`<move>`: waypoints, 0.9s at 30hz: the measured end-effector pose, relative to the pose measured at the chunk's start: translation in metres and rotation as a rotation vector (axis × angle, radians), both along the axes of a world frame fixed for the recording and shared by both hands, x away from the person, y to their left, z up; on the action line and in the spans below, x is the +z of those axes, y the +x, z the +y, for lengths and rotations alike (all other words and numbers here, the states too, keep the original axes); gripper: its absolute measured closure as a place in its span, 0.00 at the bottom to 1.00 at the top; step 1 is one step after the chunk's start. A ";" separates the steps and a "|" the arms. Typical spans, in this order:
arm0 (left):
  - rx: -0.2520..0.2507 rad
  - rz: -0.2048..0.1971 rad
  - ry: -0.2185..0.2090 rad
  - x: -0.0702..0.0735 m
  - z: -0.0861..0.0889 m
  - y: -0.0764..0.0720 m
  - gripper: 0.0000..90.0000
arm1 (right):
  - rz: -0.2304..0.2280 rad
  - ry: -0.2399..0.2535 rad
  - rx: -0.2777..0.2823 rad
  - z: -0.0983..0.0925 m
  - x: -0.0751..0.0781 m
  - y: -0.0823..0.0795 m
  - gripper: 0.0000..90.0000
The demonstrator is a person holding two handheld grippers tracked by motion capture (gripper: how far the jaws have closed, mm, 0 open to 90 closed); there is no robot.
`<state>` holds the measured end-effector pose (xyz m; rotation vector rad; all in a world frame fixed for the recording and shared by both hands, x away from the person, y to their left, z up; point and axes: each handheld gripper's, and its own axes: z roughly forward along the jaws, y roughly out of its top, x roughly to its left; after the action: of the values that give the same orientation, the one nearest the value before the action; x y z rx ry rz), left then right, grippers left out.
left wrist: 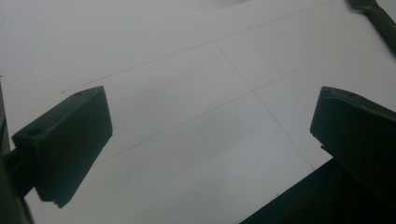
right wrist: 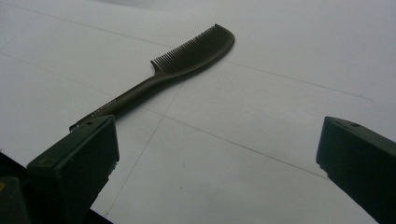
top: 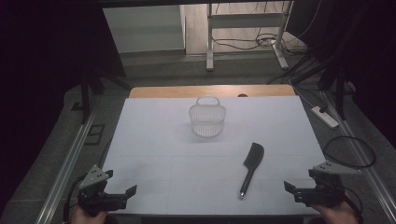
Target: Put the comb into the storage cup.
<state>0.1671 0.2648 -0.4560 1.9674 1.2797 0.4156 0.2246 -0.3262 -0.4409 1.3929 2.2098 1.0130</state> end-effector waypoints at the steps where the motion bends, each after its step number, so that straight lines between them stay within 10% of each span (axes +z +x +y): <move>1: 0.000 0.001 0.004 0.000 0.000 0.000 0.00 | 0.003 0.006 -0.001 0.000 0.000 0.000 0.00; 27: 0.001 0.005 -0.040 0.000 0.004 0.000 0.00 | 0.022 -0.016 0.002 0.002 -0.001 0.002 0.00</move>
<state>0.1675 0.2691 -0.4564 1.9358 1.2827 0.3824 0.2263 -0.3242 -0.4414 1.4021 2.2308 0.9827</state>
